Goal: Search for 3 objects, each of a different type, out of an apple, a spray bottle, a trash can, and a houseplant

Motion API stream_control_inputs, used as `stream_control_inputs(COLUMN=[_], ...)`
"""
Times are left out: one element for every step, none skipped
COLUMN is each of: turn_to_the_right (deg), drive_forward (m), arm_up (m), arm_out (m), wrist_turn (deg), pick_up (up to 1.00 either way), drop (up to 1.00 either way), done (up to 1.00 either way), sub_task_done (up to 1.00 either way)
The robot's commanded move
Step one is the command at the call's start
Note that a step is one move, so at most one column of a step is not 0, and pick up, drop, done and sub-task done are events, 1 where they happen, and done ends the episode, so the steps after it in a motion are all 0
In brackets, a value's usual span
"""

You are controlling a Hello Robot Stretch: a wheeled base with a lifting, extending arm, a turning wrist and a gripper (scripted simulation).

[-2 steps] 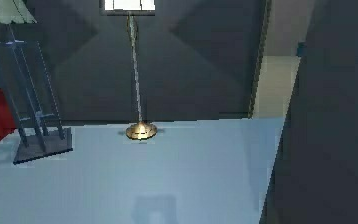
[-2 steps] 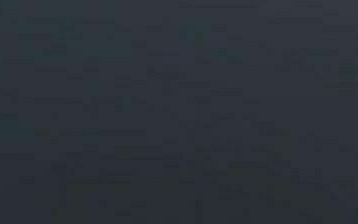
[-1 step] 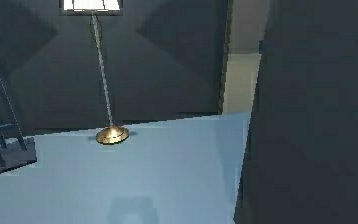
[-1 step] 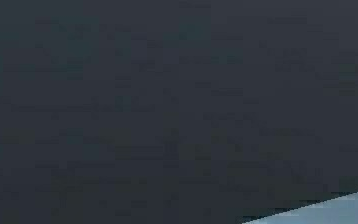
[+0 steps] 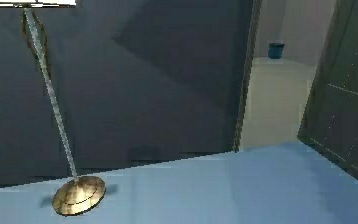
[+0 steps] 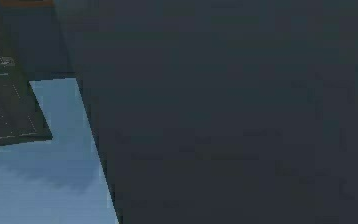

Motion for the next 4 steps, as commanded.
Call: stream_control_inputs(turn_to_the_right=[6.0, 0.0, 24.0, 0.0], drive_forward=[0.00, 0.15, 0.00, 1.00], arm_up=[0.00, 0.00, 0.00, 0.00], arm_out=[0.00, 0.00, 0.00, 0.00], wrist_turn=[0.0, 0.0, 0.0, 0.0], pick_up=[0.00, 0.00, 0.00, 0.00], drop=[0.00, 0.00, 0.00, 0.00], done=[0.00, 0.00, 0.00, 0.00], sub_task_done=[0.00, 0.00, 0.00, 0.00])
